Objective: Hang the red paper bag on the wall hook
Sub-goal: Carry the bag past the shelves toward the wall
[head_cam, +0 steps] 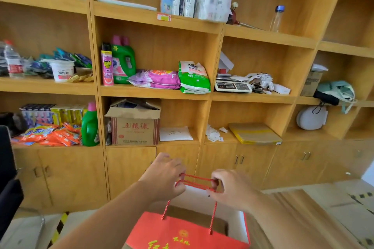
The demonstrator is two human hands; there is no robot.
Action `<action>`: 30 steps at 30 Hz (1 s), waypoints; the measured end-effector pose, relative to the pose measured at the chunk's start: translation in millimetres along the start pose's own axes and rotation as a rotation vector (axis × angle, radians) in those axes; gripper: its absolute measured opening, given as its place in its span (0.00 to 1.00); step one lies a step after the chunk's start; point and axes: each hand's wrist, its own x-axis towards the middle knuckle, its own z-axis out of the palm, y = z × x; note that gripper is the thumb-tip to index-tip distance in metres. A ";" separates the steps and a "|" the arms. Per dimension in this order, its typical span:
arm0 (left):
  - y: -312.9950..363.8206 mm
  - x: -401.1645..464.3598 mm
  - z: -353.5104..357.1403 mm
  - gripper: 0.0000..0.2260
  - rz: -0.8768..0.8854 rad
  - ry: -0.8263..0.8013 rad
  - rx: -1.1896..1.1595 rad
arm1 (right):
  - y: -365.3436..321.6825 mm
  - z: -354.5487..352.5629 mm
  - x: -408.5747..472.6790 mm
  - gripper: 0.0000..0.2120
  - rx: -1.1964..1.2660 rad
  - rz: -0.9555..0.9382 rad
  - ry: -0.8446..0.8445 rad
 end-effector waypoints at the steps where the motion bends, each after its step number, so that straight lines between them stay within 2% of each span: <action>1: -8.5 5.6 6.2 0.10 0.003 -0.010 0.030 | 1.3 3.8 13.6 0.12 -0.042 -0.005 -0.008; 8: -68.7 67.6 29.1 0.13 0.002 -0.135 0.055 | 31.9 19.9 102.4 0.15 -0.124 -0.057 -0.035; 12: -99.0 113.8 42.7 0.12 0.003 -0.095 0.028 | 64.0 25.4 150.0 0.18 -0.168 -0.079 0.009; 16: -122.3 170.3 61.6 0.12 0.009 0.001 -0.017 | 99.8 27.7 192.1 0.15 -0.279 -0.094 0.166; 21: -147.4 244.9 98.0 0.18 0.134 -0.023 0.038 | 144.8 37.2 233.3 0.15 -0.380 0.052 0.173; 30: -194.0 421.4 171.3 0.13 0.411 0.145 -0.183 | 234.6 33.0 306.1 0.15 -0.453 0.365 0.126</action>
